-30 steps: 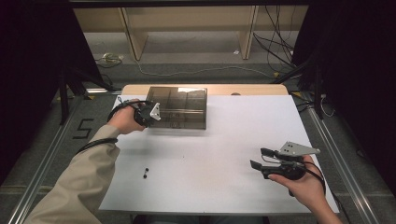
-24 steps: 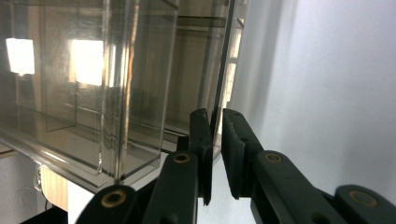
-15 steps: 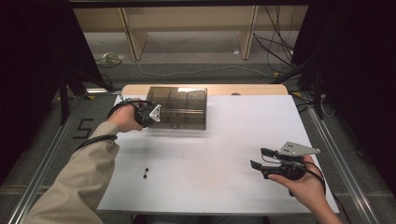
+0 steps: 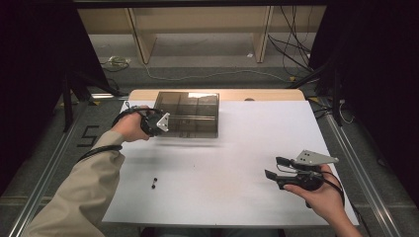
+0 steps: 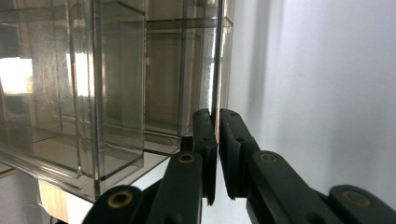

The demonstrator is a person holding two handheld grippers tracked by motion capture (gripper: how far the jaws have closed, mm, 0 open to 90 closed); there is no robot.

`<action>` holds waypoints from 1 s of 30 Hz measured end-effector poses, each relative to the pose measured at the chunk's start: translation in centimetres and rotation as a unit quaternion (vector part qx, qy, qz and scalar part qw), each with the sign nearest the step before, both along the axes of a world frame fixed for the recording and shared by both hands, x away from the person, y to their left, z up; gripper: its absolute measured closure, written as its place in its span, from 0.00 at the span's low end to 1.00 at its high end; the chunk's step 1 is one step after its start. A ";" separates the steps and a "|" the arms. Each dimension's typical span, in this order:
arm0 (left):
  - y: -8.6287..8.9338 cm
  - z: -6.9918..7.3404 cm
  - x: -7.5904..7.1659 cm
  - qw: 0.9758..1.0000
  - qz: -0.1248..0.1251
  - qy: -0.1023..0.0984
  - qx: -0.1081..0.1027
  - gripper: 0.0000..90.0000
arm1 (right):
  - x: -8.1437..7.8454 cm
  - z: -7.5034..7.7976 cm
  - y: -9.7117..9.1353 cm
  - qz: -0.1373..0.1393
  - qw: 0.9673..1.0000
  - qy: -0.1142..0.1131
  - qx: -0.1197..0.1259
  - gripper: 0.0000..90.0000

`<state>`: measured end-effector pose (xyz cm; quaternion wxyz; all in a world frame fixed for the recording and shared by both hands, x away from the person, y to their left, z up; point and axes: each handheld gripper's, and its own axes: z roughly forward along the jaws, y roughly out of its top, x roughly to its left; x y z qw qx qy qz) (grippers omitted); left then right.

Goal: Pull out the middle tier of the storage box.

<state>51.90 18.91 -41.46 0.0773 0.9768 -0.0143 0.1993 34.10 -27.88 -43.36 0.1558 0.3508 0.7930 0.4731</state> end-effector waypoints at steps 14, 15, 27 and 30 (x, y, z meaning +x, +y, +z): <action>0.1 -0.1 -0.6 1.000 -0.003 -0.001 -0.004 0.95 | 0.0 0.0 0.0 0.000 1.000 -0.001 0.000 0.37; 0.1 -0.1 -0.6 1.000 -0.003 -0.001 -0.003 0.95 | 0.0 0.0 0.0 0.000 1.000 -0.001 0.000 0.37; 0.3 -0.1 -1.1 1.000 -0.004 -0.001 -0.007 0.95 | 0.0 0.0 0.0 -0.001 1.000 0.000 0.000 0.37; 0.3 -0.1 -1.2 1.000 -0.006 -0.001 -0.007 0.95 | 0.0 0.0 0.0 -0.001 1.000 -0.001 0.000 0.37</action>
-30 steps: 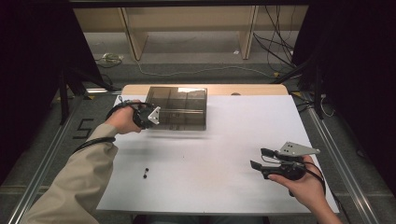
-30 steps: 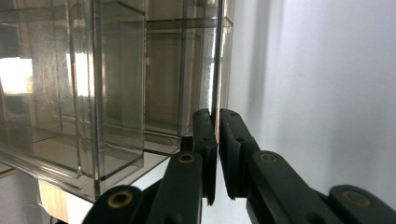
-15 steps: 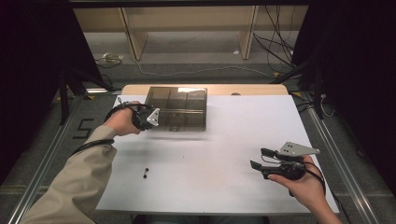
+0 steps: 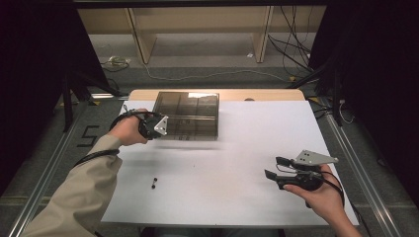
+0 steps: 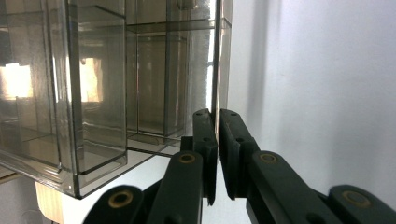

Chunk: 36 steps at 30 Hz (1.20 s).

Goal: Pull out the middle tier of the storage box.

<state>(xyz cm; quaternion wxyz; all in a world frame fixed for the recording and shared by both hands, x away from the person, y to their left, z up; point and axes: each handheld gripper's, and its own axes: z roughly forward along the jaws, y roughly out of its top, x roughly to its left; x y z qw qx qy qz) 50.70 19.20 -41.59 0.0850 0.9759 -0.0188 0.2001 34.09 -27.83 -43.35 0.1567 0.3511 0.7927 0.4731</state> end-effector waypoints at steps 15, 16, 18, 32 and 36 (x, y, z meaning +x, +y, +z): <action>0.2 -0.1 -0.7 1.000 -0.008 -0.001 0.000 0.95 | 0.0 0.0 0.0 -0.001 1.000 0.001 0.000 0.37; 0.2 -0.1 -0.8 1.000 -0.006 -0.001 -0.002 0.95 | 0.0 0.0 0.0 -0.001 1.000 0.001 0.000 0.37; 0.2 -0.1 -0.9 1.000 -0.009 -0.001 -0.001 0.95 | 0.0 0.0 0.0 -0.001 1.000 0.001 0.000 0.37; 0.3 -0.2 -1.5 1.000 -0.009 -0.001 -0.006 0.95 | 0.0 0.0 0.0 -0.001 1.000 0.001 0.000 0.37; 0.3 -0.3 -1.7 1.000 -0.010 0.000 -0.006 0.95 | 0.0 -0.1 0.0 -0.001 1.000 0.002 -0.001 0.37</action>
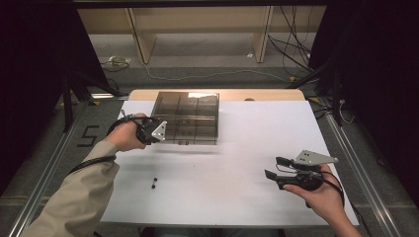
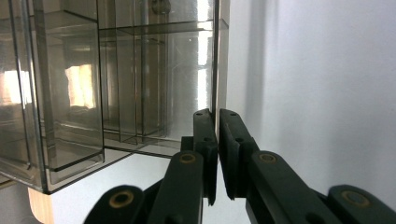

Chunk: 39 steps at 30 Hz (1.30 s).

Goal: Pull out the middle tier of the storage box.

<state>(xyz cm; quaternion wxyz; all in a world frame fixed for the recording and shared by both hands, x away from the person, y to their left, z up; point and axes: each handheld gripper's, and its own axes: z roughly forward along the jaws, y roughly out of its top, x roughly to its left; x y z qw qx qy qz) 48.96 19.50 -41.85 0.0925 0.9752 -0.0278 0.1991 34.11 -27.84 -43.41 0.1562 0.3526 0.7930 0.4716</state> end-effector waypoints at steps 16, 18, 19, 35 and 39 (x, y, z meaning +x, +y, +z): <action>0.0 -0.1 -0.7 1.000 0.000 0.001 -0.004 0.95 | 0.0 0.0 0.0 0.000 1.000 0.000 -0.001 0.37; 0.0 -0.2 -0.8 1.000 0.001 0.001 -0.007 0.95 | 0.0 0.0 0.0 0.000 1.000 0.000 0.000 0.37; 0.1 -0.2 -0.8 1.000 0.000 0.000 -0.006 0.95 | 0.0 0.0 0.0 -0.001 1.000 0.000 -0.001 0.37; 0.3 -0.3 -1.4 1.000 -0.001 -0.002 -0.007 0.95 | 0.0 0.0 0.0 -0.002 1.000 0.002 -0.002 0.37; 0.3 -0.3 -1.4 1.000 -0.003 -0.002 -0.004 0.95 | 0.0 0.0 0.0 -0.001 1.000 0.002 -0.002 0.37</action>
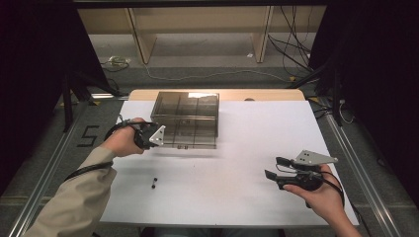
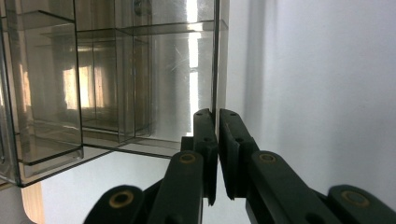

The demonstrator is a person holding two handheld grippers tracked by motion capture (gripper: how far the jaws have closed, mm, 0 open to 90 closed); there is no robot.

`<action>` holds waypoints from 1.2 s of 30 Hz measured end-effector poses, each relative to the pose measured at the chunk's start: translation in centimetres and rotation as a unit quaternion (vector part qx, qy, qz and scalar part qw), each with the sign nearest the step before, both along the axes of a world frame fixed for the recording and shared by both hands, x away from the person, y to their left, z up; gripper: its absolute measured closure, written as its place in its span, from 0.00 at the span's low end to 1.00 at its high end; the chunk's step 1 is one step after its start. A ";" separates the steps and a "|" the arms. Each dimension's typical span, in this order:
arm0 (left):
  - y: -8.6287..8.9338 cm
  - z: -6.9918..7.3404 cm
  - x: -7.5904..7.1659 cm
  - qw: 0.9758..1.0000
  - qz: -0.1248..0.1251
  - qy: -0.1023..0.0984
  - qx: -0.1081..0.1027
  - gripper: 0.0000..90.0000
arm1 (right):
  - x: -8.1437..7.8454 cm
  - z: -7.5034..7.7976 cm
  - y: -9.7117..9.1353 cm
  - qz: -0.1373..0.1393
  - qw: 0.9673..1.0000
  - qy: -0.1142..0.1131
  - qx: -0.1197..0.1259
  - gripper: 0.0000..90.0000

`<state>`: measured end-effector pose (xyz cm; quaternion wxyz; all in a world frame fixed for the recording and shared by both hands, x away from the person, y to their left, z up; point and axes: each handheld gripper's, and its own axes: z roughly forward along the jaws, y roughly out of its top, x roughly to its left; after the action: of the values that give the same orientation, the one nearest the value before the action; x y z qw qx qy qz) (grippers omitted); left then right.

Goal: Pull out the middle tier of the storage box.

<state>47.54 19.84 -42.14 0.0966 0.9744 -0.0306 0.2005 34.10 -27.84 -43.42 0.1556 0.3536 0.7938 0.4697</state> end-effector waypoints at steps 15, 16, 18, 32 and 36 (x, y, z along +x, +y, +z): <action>0.1 -0.1 -0.2 1.000 0.003 0.002 -0.003 0.95 | 0.0 0.0 0.0 0.000 1.000 0.000 0.000 0.37; 0.1 -0.1 -0.2 1.000 0.004 0.003 -0.003 0.95 | 0.0 0.0 0.0 -0.001 1.000 0.000 -0.001 0.37; 0.1 -0.1 -0.2 1.000 0.004 0.002 -0.003 0.95 | 0.0 0.0 0.0 -0.001 1.000 0.000 -0.001 0.37; 0.1 0.2 -0.3 0.998 0.052 0.006 -0.043 0.78 | 0.0 -0.1 -0.1 -0.002 1.000 0.002 -0.002 0.37; 0.0 0.4 -0.4 0.997 0.065 0.002 -0.050 0.71 | 0.1 -0.1 -0.1 -0.002 1.000 0.002 -0.001 0.37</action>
<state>47.19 19.86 -41.78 0.1323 0.9688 0.0431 0.2053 34.15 -27.93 -43.50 0.1555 0.3554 0.7939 0.4682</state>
